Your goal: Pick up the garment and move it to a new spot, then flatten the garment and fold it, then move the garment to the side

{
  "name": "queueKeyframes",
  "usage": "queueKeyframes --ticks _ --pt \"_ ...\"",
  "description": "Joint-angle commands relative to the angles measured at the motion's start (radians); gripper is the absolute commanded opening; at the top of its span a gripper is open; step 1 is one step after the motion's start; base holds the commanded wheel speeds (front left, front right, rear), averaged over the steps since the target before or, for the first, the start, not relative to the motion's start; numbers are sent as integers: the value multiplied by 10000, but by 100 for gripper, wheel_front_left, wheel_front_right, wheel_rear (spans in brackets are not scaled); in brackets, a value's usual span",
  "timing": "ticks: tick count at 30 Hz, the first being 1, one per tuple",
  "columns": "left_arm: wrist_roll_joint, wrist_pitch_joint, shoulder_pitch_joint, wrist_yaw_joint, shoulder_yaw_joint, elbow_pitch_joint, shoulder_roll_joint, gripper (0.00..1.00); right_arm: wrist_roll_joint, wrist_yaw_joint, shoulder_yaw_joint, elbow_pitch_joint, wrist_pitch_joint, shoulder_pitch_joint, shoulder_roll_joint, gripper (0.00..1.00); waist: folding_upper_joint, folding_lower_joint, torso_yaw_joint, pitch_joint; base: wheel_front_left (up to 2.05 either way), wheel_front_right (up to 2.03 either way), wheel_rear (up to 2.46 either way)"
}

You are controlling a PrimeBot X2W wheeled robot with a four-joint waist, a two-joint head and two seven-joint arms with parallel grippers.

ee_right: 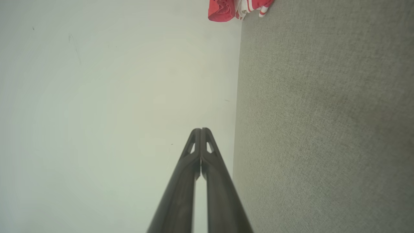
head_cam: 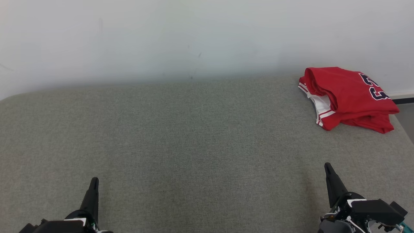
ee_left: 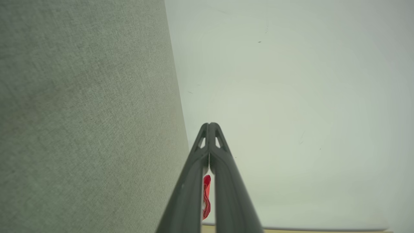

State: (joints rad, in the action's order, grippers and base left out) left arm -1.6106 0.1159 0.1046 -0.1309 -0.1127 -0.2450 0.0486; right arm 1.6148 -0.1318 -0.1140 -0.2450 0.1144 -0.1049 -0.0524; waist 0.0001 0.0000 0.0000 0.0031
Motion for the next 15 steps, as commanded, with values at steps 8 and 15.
queueKeyframes --ticks 8,15 --pt "-47 2 102 -14 -35 -12 30 0 -32 21 -10 11 24 -80 21 0 -1 0 0 0 0 0 0" --pt "-47 1 102 -14 -33 -12 30 0 -34 21 -12 11 26 -80 23 0 -1 0 0 0 0 0 0"
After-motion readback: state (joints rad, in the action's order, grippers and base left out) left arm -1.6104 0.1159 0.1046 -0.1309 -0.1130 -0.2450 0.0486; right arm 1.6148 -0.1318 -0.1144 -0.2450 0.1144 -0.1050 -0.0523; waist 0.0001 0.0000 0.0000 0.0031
